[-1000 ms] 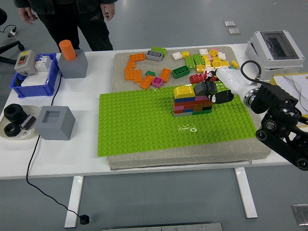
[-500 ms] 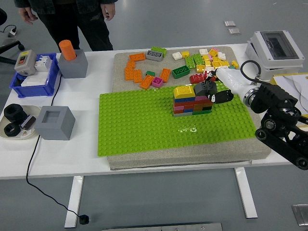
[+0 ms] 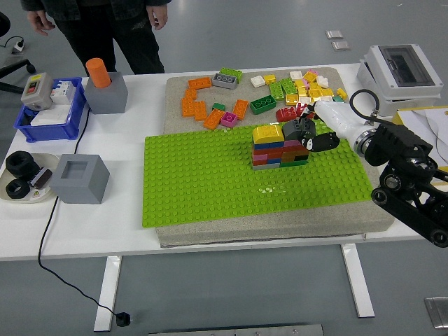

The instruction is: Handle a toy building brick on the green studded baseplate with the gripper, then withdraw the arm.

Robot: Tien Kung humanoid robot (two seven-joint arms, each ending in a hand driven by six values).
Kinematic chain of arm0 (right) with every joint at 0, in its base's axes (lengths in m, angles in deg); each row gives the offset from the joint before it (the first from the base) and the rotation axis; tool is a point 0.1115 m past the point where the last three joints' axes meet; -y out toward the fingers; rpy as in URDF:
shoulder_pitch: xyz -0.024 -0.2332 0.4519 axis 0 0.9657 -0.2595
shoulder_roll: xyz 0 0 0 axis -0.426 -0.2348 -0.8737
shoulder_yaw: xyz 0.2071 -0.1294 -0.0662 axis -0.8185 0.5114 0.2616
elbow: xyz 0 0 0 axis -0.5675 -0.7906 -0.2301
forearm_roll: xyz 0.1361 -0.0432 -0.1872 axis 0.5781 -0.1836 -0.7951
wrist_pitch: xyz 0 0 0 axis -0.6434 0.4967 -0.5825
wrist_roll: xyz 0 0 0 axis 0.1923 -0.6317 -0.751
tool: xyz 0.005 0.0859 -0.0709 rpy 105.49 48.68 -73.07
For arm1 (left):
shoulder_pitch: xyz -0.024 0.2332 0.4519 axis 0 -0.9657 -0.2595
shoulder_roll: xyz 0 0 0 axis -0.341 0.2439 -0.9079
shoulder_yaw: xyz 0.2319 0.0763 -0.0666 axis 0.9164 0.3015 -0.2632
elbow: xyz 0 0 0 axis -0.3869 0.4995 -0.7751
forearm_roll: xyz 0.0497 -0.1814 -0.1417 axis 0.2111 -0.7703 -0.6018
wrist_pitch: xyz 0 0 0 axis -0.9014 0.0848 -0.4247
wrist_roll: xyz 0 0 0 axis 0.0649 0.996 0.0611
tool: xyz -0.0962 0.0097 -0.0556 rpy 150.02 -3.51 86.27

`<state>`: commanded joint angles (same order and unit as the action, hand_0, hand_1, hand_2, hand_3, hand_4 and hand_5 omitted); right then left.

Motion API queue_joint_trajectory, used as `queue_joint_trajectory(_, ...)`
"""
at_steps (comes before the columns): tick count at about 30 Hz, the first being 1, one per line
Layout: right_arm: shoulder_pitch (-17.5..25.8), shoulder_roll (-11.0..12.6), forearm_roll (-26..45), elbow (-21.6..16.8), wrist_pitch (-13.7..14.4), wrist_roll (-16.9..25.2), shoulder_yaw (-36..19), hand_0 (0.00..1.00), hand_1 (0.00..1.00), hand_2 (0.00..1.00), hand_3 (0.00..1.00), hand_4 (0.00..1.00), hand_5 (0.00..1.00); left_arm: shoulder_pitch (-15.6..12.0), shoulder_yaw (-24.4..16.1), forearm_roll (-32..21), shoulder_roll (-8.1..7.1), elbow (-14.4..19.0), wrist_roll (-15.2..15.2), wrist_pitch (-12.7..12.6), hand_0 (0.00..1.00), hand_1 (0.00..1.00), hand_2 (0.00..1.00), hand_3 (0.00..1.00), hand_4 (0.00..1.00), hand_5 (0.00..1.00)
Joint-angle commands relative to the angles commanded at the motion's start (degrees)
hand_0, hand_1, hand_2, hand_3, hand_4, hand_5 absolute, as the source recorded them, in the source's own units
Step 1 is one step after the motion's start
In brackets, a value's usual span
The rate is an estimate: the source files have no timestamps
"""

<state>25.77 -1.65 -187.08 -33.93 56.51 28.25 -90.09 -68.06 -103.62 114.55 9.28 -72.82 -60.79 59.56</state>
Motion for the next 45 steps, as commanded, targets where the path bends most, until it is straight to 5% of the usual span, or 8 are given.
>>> queue_joint_trajectory(45, 0.0, -0.1, 0.2, 0.6, 0.0, 0.1, 0.6, 0.686, 0.757, 0.815, 0.653, 0.665, 0.144, -0.4, 0.9, -0.3, -0.15, 0.0, -0.8, -0.2, 0.651, 0.656, 0.699, 0.826, 0.998, 0.967)
